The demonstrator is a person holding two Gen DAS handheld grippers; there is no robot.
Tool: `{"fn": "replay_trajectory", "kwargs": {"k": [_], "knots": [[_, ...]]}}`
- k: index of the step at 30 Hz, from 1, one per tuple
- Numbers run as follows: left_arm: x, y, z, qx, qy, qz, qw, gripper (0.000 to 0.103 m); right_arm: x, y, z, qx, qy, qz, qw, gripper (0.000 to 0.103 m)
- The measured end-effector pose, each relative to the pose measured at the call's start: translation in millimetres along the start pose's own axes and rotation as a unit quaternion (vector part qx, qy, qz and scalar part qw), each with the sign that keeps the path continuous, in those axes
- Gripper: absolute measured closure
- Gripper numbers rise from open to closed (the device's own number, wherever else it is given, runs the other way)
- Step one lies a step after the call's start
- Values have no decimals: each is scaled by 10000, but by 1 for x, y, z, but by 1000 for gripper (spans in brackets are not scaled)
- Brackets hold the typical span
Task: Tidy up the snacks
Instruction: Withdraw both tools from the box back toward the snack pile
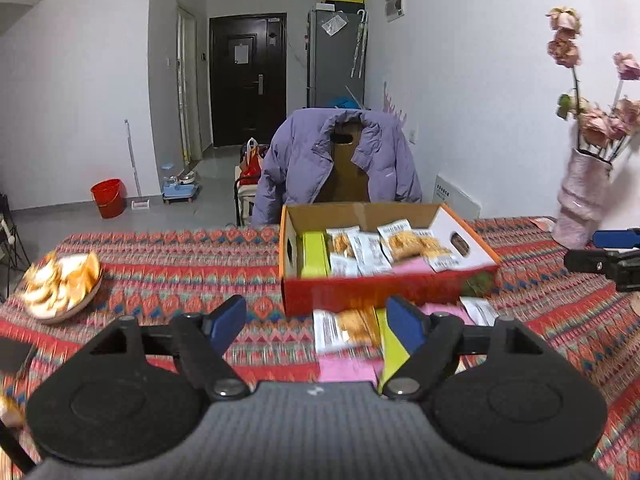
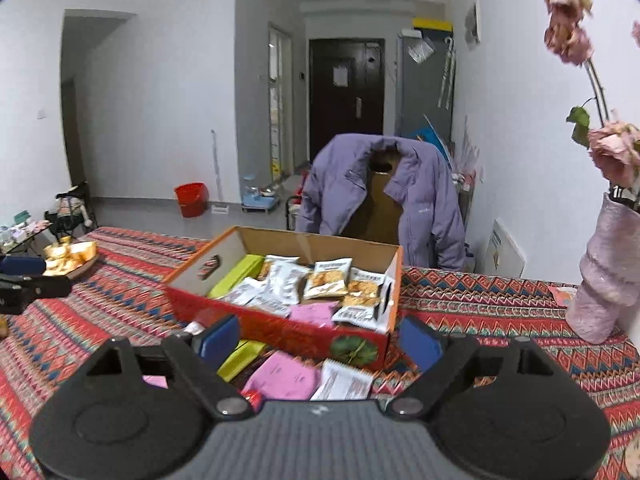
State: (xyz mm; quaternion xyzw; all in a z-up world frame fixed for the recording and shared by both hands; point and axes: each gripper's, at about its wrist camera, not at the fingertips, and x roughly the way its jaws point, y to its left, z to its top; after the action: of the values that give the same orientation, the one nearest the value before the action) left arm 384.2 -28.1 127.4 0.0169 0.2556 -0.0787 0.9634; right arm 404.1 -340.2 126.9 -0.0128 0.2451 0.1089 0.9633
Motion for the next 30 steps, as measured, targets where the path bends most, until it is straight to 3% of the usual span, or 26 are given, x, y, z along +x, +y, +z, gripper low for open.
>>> {"fn": "replay_trajectory", "kwargs": {"k": [12,18,24,30], "knots": [[-98,-18,-98,-145,-107,42,9998,18,-103,43,-88,-45,-358,226,9991,10],[-142,-26,-139,-109,-328,142,9993,5,-135,65,-138,-111,-483,56,9988,4],[-160,-32,-168,-62,-173,92,9998,1,-160,75,-175,-25,-433,-5,9991,0],[-156,-31,-170,-85,-56,52,9999,0,-160,77,-185,-121,-234,-5,9997,0]]}}
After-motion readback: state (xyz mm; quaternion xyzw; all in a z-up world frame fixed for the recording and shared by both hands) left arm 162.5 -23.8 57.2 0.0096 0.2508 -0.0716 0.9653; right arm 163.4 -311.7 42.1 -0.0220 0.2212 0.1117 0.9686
